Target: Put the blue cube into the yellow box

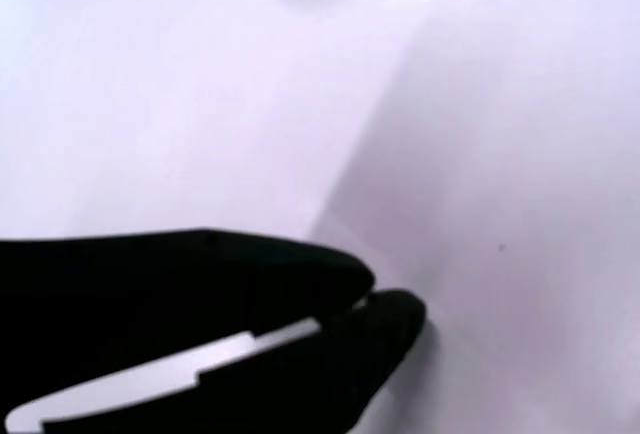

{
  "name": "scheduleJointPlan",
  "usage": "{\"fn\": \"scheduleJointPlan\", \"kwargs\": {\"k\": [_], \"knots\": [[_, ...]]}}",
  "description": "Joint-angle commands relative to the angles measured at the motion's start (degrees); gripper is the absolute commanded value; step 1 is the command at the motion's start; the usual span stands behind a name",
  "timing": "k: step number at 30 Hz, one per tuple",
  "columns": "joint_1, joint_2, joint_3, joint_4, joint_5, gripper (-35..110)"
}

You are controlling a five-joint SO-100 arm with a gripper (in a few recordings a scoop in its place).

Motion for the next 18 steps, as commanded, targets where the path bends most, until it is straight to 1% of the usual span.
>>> {"fn": "scheduleJointPlan", "kwargs": {"k": [1, 4, 8, 10, 14, 18], "knots": [[1.4, 1.3, 0.0, 1.6, -5.4, 15], [3.9, 0.0, -5.9, 2.3, -8.3, 26], [6.7, -5.7, -16.9, 1.0, -14.0, 36], [7.1, -11.0, -22.9, -0.6, -15.4, 38], [7.4, -22.9, -34.5, -4.6, -14.9, 38], [7.0, -35.3, -43.4, -7.2, -12.3, 38]]}}
